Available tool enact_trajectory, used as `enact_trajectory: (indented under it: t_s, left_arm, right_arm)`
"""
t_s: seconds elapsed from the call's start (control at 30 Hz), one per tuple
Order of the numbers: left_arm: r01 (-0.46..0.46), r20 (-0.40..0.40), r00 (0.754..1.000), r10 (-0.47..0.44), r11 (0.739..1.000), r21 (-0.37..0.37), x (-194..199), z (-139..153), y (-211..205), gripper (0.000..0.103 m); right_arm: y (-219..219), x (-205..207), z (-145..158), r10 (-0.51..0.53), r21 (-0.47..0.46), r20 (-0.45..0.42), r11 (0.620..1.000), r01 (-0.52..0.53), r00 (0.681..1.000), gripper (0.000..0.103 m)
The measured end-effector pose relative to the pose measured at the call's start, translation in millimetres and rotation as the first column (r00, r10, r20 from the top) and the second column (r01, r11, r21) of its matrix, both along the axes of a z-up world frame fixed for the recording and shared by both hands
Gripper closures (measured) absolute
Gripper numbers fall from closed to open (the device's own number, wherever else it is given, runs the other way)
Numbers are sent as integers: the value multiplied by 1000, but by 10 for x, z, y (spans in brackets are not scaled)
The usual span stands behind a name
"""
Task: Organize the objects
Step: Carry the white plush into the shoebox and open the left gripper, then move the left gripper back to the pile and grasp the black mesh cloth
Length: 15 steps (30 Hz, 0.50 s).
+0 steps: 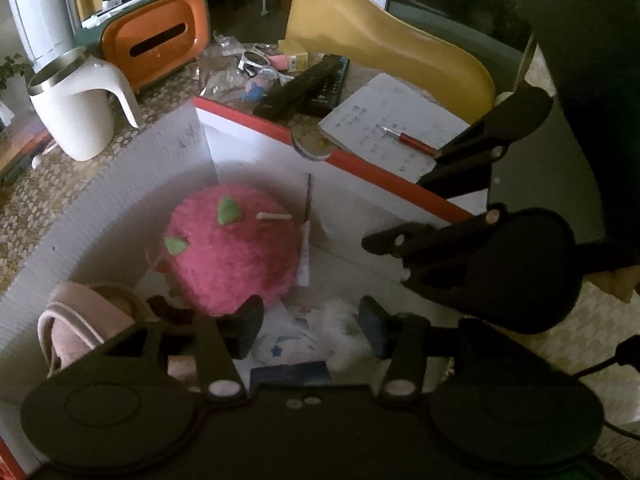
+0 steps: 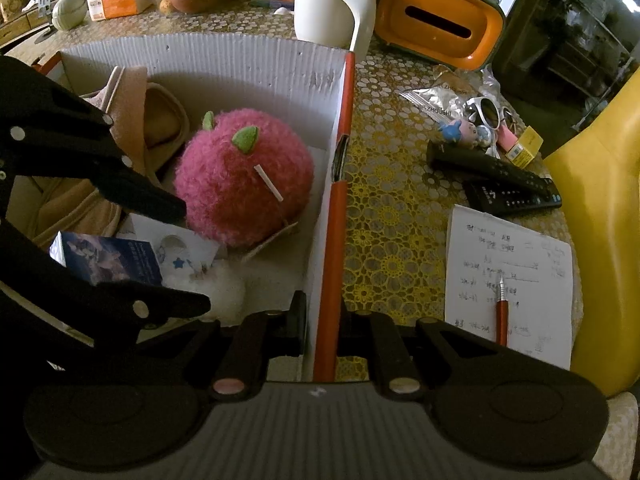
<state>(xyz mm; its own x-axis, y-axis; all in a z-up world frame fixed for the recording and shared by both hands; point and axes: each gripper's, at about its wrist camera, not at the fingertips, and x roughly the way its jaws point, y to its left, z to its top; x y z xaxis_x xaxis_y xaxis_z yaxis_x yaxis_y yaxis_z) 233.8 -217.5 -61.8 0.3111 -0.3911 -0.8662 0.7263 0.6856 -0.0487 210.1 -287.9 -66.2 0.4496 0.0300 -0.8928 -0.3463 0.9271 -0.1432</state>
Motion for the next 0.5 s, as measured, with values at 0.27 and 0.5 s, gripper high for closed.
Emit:
enact_trajectory:
  t_s: [0.27,0.5]
  left_arm:
    - [-45,37,998,46,999,-31,-108,175,213,51]
    - [-81,84,993,85,995,-56,-272,353,474,51]
  right_arm:
    - [-9,-3,-15,-12,1,-5,1000,12,1000,91]
    - [-6,10,-28,-17,-2,-11,1000,17,1000,91]
